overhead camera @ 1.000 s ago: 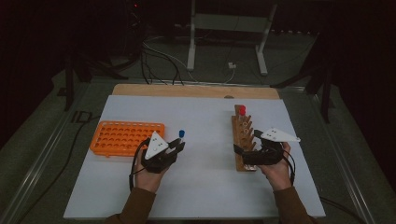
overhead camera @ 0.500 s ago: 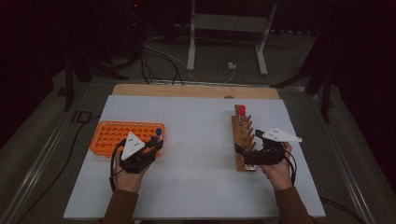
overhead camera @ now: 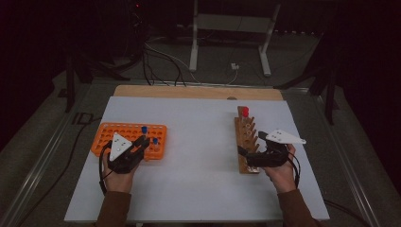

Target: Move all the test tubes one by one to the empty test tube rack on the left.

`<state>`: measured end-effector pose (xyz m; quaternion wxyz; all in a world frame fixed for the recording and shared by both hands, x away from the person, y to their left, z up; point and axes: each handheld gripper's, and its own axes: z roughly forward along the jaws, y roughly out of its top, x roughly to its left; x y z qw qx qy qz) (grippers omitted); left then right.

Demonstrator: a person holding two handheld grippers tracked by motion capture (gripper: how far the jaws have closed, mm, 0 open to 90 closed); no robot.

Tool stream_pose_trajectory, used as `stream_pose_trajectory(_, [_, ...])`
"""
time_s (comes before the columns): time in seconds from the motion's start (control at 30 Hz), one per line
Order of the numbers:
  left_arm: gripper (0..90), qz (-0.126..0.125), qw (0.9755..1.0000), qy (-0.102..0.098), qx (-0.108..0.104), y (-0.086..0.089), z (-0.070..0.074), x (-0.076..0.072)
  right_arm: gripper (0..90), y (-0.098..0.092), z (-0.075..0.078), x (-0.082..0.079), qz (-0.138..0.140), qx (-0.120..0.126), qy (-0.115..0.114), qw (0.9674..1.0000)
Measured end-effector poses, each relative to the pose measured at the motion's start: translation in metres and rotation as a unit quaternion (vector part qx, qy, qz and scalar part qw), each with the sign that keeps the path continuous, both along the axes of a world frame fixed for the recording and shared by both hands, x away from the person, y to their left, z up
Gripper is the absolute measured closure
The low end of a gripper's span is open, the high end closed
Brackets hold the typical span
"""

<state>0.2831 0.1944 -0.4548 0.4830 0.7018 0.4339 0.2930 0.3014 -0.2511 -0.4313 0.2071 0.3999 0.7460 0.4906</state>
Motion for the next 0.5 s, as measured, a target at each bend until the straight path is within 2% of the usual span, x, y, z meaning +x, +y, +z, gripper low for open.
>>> stream_pose_trajectory(0.23, [76.4, 0.008, 0.9999, 0.008, -0.001, -0.002, -0.008, 0.010, 0.1, 0.000, 0.000, 0.000, 0.001, 0.001, 0.000, 1.0000])
stream_pose_trajectory(0.5, [76.4, 0.008, 0.9995, 0.028, 0.014, -0.007, -0.019, 0.015, 0.1, 0.000, 0.000, -0.001, 0.000, -0.004, -0.002, 1.0000])
